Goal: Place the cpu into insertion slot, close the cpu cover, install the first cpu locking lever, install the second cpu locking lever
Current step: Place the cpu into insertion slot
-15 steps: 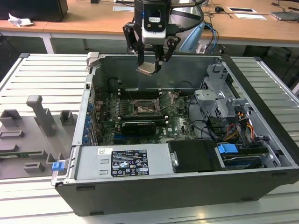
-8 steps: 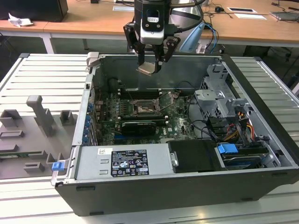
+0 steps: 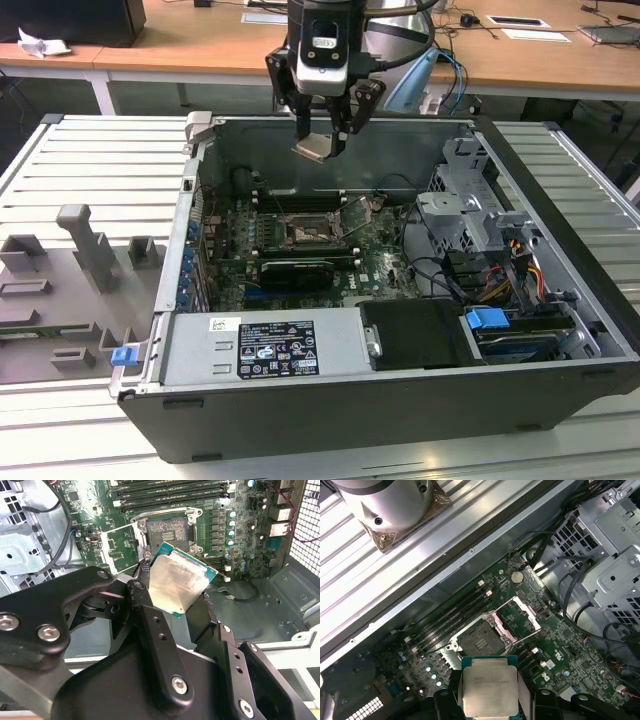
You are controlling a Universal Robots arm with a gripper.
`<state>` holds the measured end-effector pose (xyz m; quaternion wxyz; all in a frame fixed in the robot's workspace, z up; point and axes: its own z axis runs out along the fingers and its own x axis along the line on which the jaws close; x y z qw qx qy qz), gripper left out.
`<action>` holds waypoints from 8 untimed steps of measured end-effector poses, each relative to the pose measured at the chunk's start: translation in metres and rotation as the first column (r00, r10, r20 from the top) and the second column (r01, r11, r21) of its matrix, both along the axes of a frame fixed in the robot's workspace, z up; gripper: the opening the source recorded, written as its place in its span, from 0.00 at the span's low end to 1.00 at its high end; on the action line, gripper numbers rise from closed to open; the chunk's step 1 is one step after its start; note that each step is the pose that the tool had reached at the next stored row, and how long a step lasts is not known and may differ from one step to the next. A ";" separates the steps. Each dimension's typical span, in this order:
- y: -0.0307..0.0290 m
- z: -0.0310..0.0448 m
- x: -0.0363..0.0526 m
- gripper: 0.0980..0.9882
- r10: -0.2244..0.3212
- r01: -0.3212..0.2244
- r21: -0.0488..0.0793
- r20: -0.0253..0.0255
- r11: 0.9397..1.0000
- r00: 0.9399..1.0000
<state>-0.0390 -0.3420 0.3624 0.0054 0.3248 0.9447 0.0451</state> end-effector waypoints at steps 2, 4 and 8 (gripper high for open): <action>0.0000 -0.0008 0.0000 0.49 -0.001 0.001 0.000 0.000 1.000 1.000; 0.0000 -0.0018 0.0000 0.49 -0.001 0.001 0.000 0.000 1.000 1.000; 0.0000 -0.0034 0.0000 0.49 -0.001 0.001 0.000 0.000 1.000 1.000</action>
